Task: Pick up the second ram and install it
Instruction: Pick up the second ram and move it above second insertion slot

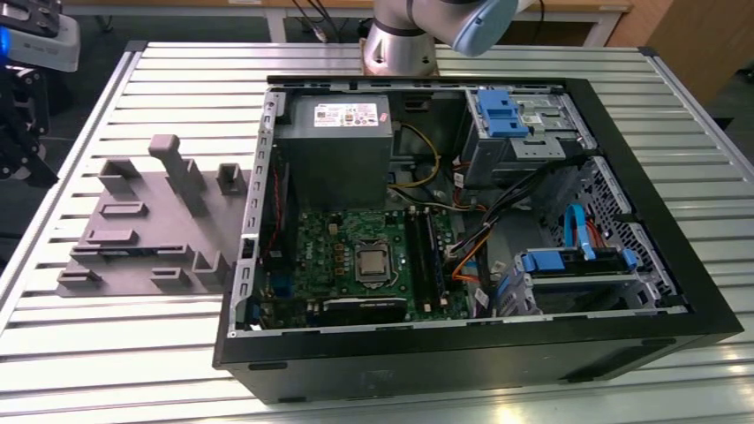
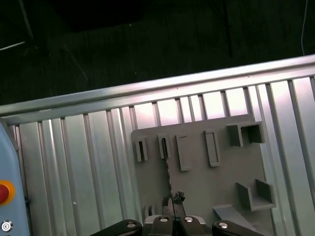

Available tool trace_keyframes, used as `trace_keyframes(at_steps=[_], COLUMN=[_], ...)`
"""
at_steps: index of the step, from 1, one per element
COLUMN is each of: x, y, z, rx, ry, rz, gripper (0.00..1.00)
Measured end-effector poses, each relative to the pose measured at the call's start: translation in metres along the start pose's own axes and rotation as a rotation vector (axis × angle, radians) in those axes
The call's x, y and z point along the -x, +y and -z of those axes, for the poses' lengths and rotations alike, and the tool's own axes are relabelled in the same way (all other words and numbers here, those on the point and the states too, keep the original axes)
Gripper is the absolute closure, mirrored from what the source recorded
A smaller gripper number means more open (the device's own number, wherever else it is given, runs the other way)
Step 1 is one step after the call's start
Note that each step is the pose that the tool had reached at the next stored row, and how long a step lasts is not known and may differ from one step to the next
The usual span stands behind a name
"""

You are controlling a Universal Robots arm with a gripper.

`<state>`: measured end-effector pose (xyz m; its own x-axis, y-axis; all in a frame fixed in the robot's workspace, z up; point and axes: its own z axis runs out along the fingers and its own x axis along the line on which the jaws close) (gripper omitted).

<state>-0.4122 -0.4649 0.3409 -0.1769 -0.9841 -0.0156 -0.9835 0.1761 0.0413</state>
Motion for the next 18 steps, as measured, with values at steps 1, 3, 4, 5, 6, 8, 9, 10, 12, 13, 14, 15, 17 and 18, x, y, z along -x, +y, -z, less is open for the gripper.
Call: trace_keyframes(at_steps=[1, 3, 4, 5, 6, 8, 9, 10, 12, 13, 14, 15, 17, 18], x=[0.0, 0.0, 0.0, 0.0, 0.0, 0.0, 0.0, 0.0, 0.0, 0.0, 0.0, 0.0, 0.0, -0.0001], y=[0.0, 0.0001, 0.0001, 0.0, 0.0, 0.0, 0.0, 0.0, 0.0, 0.0, 0.0, 0.0, 0.0, 0.0], z=[-0.0002, -0.0002, -0.0003, -0.0004, -0.0005, -0.0007, -0.0008, -0.0009, -0.0011, -0.0012, -0.0013, -0.0014, -0.0016, -0.0017], rx=[0.0001, 0.0003, 0.0002, 0.0002, 0.0002, 0.0002, 0.0003, 0.0003, 0.0003, 0.0003, 0.0003, 0.0003, 0.0002, 0.0002], ry=[0.0005, 0.0009, 0.0009, 0.0008, 0.0009, 0.0009, 0.001, 0.001, 0.0011, 0.0011, 0.0012, 0.0012, 0.0012, 0.0012], rz=[0.011, 0.017, 0.018, 0.019, 0.02, 0.022, 0.023, 0.024, 0.026, 0.027, 0.028, 0.028, 0.03, 0.031], gripper=[0.89, 0.89, 0.89, 0.89, 0.89, 0.89, 0.89, 0.89, 0.89, 0.89, 0.89, 0.89, 0.89, 0.89])
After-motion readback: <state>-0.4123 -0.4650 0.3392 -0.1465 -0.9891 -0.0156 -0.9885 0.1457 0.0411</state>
